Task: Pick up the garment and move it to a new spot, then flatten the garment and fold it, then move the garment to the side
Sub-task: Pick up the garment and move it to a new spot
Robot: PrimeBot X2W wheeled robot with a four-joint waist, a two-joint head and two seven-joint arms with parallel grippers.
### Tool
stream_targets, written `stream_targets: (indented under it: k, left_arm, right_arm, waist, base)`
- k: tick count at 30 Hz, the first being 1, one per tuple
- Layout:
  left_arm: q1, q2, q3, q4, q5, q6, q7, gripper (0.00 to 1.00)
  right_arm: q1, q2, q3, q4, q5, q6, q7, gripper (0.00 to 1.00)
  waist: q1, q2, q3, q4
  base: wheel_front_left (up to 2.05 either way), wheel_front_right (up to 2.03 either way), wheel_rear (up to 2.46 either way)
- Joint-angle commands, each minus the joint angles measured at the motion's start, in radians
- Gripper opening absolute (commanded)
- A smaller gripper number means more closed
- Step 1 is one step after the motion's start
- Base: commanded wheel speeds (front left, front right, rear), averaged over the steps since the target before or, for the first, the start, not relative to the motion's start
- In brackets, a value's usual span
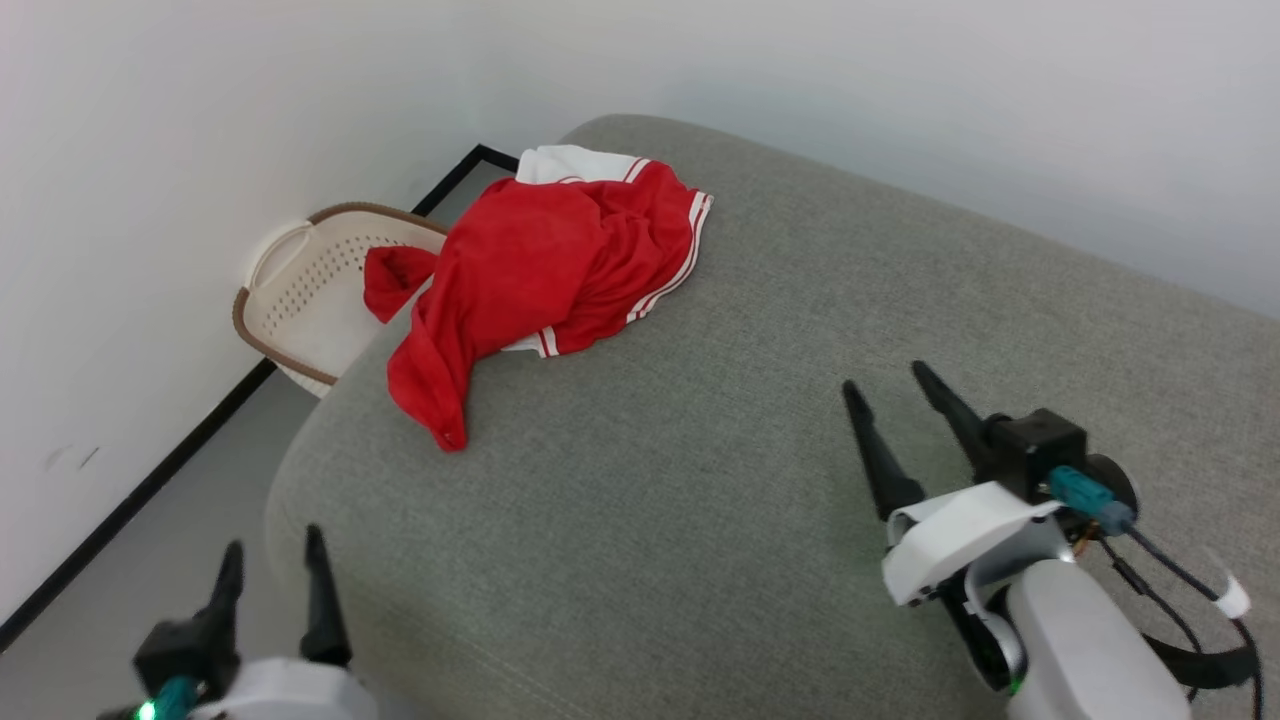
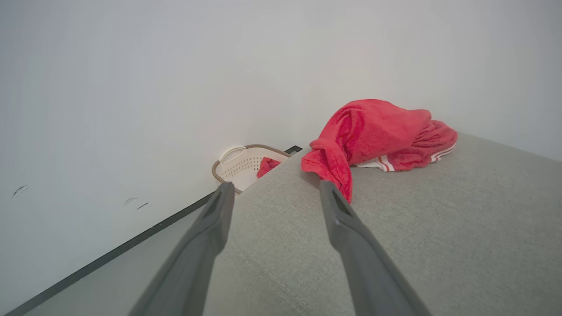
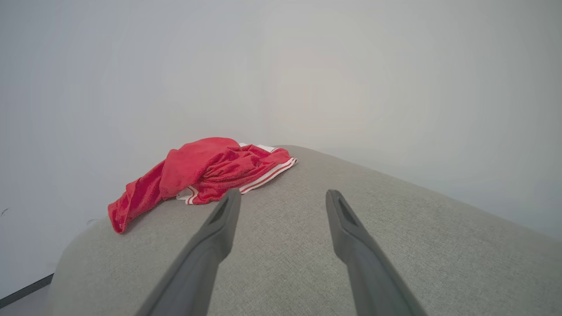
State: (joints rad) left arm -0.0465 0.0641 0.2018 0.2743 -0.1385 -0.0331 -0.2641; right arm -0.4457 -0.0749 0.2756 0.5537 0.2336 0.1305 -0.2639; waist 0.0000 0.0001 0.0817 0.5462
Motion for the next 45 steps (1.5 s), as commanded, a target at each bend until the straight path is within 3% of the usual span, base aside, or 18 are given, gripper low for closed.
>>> stream_targets:
  k: [1,7,17,20,24,29,35,40,45]
  left_arm:
    - [-0.029,-0.001,-0.01,0.009,0.01,-0.015,0.0,1.0]
    - [-0.229,0.073,-0.115,0.137,0.065,-0.077,0.0,1.0]
    - [-0.695,0.246,-0.188,0.497,-0.052,-0.097,0.038,1.0]
    - [-0.803,0.317,-0.233,0.608,-0.112,-0.097,0.096,1.0]
    - [-0.873,0.372,-0.326,0.718,-0.24,-0.096,0.251,1.0]
    - [-0.883,0.454,-0.466,0.708,-0.44,-0.096,0.482,1.0]
    - [-0.846,0.541,-0.566,0.658,-0.641,-0.097,0.645,1.0]
    - [-0.843,0.601,-0.64,0.637,-0.707,-0.096,0.68,1.0]
    - [-0.859,0.603,-0.704,0.656,-0.754,-0.098,0.701,1.0]
  right_arm:
    - [0.007,-0.012,-0.015,-0.009,0.006,0.001,-0.001,1.0]
    - [0.064,-0.031,-0.09,-0.07,-0.003,0.001,-0.001,1.0]
    - [-0.006,-0.032,-0.052,-0.141,-0.04,0.0,-0.001,1.0]
    - [-0.035,-0.027,-0.04,-0.163,-0.038,0.0,-0.001,1.0]
    - [-0.046,-0.018,-0.023,-0.185,-0.031,0.0,-0.001,1.0]
    - [-0.041,-0.017,-0.014,-0.198,-0.031,0.0,-0.001,1.0]
    - [-0.064,-0.02,0.003,-0.218,-0.037,0.0,-0.001,1.0]
    - [-0.087,-0.029,0.018,-0.24,-0.043,0.0,-0.001,1.0]
    - [-0.102,-0.041,0.02,-0.278,-0.052,0.0,-0.001,1.0]
  waist:
    - [0.0,-0.0001,0.003,-0.001]
    - [0.0,-0.0001,0.025,-0.026]
    - [0.0,-0.0001,0.2,-0.285]
    - [0.0,-0.0001,0.245,-0.36]
    - [0.0,-0.0001,0.273,-0.441]
    - [0.0,-0.0001,0.281,-0.502]
    - [0.0,-0.0001,0.316,-0.549]
    - [0.0,-0.0001,0.367,-0.575]
    - [0.0,-0.0001,0.42,-0.582]
  base:
    - [0.0,0.0,0.0]
    - [0.0,0.0,0.0]
    - [0.0,0.0,0.0]
    - [0.0,0.0,0.0]
    - [0.0,0.0,0.0]
    - [0.0,0.0,0.0]
    - [0.0,0.0,0.0]
    - [0.0,0.0,0.0]
    - [0.0,0.0,0.0]
